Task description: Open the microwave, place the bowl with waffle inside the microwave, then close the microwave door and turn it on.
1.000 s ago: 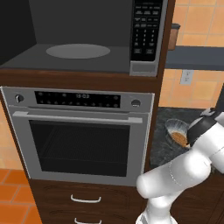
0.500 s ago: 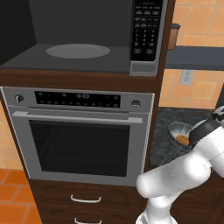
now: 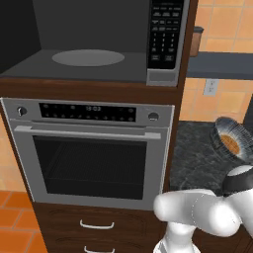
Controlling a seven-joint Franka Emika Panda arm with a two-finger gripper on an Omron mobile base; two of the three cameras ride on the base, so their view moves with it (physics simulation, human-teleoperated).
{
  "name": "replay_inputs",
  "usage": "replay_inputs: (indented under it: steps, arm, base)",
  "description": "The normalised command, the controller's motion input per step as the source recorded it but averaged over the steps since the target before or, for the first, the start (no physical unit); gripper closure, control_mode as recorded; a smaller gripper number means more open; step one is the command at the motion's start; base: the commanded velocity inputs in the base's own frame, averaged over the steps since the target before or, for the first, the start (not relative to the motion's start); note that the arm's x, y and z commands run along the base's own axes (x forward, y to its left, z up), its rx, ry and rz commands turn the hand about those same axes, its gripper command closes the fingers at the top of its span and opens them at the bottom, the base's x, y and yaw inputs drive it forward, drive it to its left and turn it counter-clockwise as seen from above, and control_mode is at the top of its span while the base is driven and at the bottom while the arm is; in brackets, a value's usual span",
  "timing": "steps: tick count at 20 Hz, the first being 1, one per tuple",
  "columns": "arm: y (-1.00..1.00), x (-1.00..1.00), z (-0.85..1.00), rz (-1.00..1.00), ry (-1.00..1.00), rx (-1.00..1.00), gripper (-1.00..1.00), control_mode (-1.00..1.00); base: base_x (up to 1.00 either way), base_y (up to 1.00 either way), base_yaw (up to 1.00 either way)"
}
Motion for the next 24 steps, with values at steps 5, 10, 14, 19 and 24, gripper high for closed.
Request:
replay_inputs:
  steps: [5,10,14,19,24]
  arm:
    - [0.18,-0.85,1.00,-0.05,-0.29,0.00,1.00,-1.00]
    - [0.47,-0.66,0.96,-0.01,-0.24,-0.13,1.00,-1.00]
    - [0.57,-0.64,0.84,0.00,-0.11,-0.25,1.00,-1.00]
    - [0.72,-0.65,0.75,0.00,0.10,-0.17,1.00,-1.00]
    - [0.97,-0.49,0.36,-0.05,0.19,-0.08,1.00,-1.00]
  base:
    - [0.00,0.00,0.00]
    - [0.00,0.00,0.00]
    - [0.00,0.00,0.00]
    - [0.00,0.00,0.00]
    - [0.00,0.00,0.00]
